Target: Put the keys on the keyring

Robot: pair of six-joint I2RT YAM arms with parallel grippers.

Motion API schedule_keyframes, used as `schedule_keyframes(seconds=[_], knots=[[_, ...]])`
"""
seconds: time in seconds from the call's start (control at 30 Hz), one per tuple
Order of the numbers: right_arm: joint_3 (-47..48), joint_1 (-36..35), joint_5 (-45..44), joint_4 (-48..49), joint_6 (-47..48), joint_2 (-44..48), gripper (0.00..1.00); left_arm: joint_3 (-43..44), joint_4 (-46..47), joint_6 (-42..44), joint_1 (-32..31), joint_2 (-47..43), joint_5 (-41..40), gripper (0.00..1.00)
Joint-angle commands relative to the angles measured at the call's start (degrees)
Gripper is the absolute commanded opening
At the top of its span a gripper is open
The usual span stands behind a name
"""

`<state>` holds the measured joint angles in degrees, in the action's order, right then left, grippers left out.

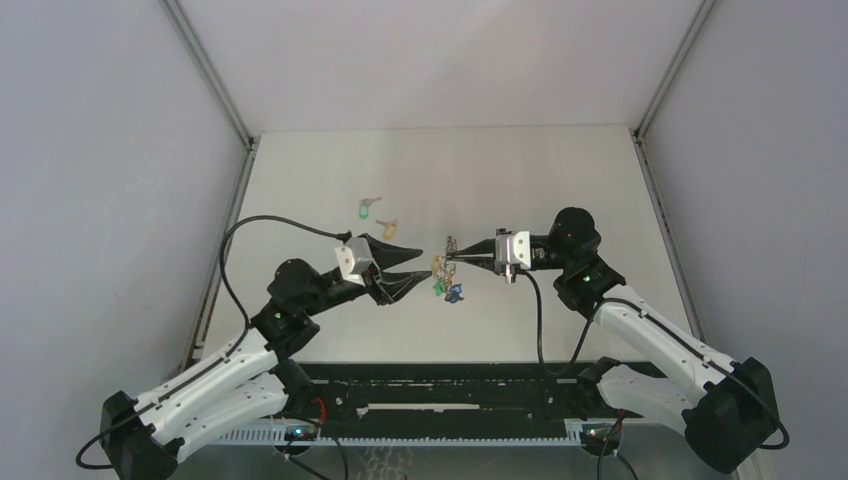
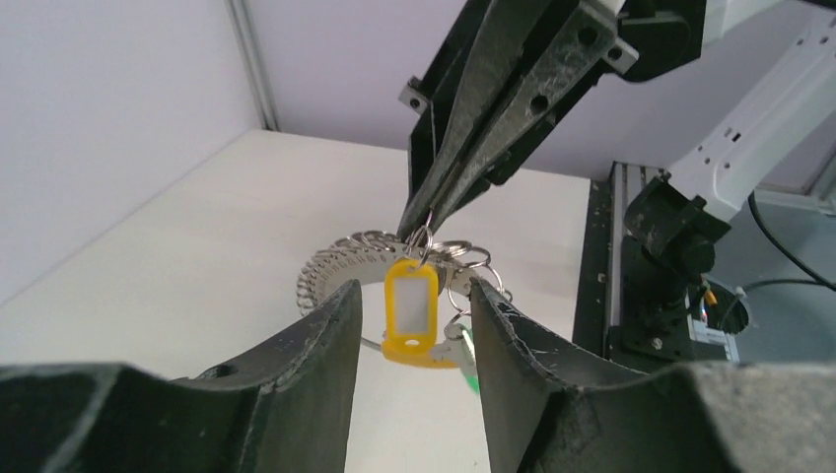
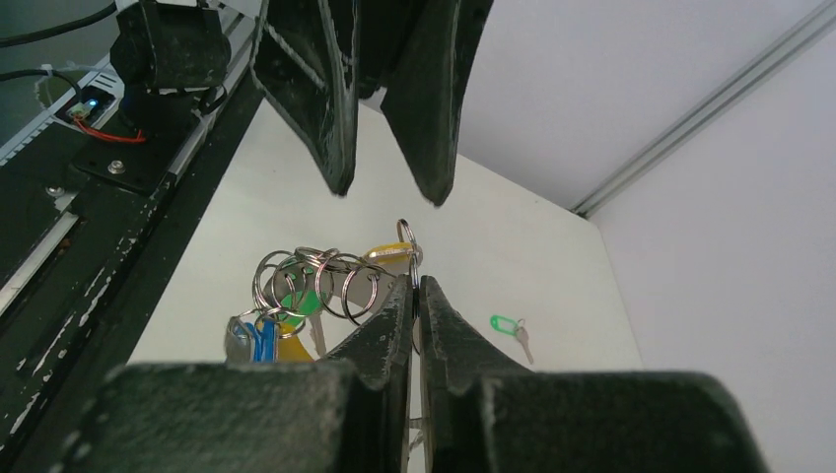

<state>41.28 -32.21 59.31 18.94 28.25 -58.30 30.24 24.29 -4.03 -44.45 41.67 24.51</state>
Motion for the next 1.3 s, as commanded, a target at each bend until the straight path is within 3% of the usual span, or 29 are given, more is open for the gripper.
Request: schedule_keyframes(seconds=[0.0,0.5,0.77,1.27], knots=[[0.73,-0.16,2.35,3.66,-0.17,0.25,0.0,4.21,-1.39,1.77,0.24,2.17,4.43,0.5],[1.58,-2.53,0.96,-5.46,10.65,0.89,0.0,6.14,-1.09,4.56,0.15,5.14,8.4,0.49],[1.81,-3.48,-0.07,-7.56,13.03,1.24,0.0,7.14,-1.62,4.84,0.15,6.85,8.42,0.34],[1.81,-3.87,-0.93,-8.04,13.18,1.79,0.0,7.31,-5.95,7.57,-0.64,6.49,7.16,0.23]])
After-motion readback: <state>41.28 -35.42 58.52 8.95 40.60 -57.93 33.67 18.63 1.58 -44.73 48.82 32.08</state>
